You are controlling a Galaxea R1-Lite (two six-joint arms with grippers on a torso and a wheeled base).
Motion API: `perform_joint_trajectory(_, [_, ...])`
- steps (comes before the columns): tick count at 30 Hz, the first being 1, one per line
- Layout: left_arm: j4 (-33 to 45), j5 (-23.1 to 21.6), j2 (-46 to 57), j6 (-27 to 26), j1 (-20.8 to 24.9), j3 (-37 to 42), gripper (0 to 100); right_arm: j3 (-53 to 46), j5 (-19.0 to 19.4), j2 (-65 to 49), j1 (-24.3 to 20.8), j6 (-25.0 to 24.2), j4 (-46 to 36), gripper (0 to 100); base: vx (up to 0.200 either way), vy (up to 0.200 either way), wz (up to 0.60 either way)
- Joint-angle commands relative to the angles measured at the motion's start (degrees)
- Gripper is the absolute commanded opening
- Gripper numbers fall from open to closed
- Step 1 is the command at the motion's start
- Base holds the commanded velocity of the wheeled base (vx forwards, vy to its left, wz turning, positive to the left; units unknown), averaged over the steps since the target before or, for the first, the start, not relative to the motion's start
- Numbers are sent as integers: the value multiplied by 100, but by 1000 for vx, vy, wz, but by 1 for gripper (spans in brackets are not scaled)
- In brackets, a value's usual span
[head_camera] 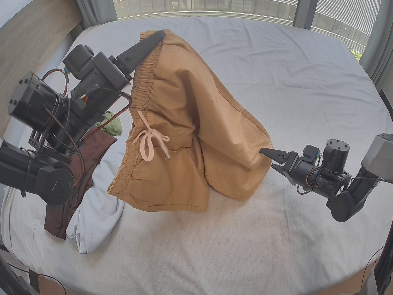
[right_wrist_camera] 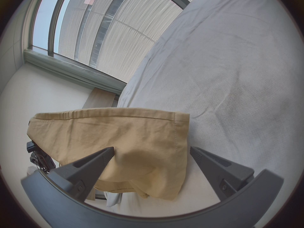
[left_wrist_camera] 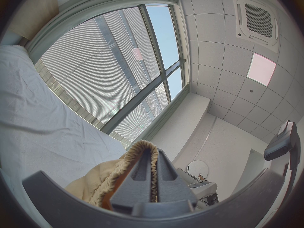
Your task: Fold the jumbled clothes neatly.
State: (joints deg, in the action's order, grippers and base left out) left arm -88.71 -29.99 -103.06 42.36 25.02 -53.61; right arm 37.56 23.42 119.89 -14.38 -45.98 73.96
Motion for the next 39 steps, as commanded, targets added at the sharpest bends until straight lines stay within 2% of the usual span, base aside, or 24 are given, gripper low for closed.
perform_joint_trajectory(1, [-6, 2, 14, 0, -58, -26, 0, 182, 102, 227, 6, -60, 31, 100, 0, 0, 0])
perform_joint_trajectory(15, [-6, 2, 14, 0, -137, -53, 0, 797, 145, 772, 67, -51, 268, 100, 0, 0, 0])
perform_joint_trajectory(20, [-6, -7, -12, 0, -146, -53, 0, 867, 286, 913, 76, -69, 901, 100, 0, 0, 0])
perform_joint_trajectory(24, [-6, -7, -48, 9, -225, -44, 0, 832, 559, 939, 76, -201, 1428, 100, 0, 0, 0])
perform_joint_trajectory(39, [-6, -16, -241, 18, -515, -61, 0, 331, 708, 535, 129, -262, 1446, 100, 0, 0, 0])
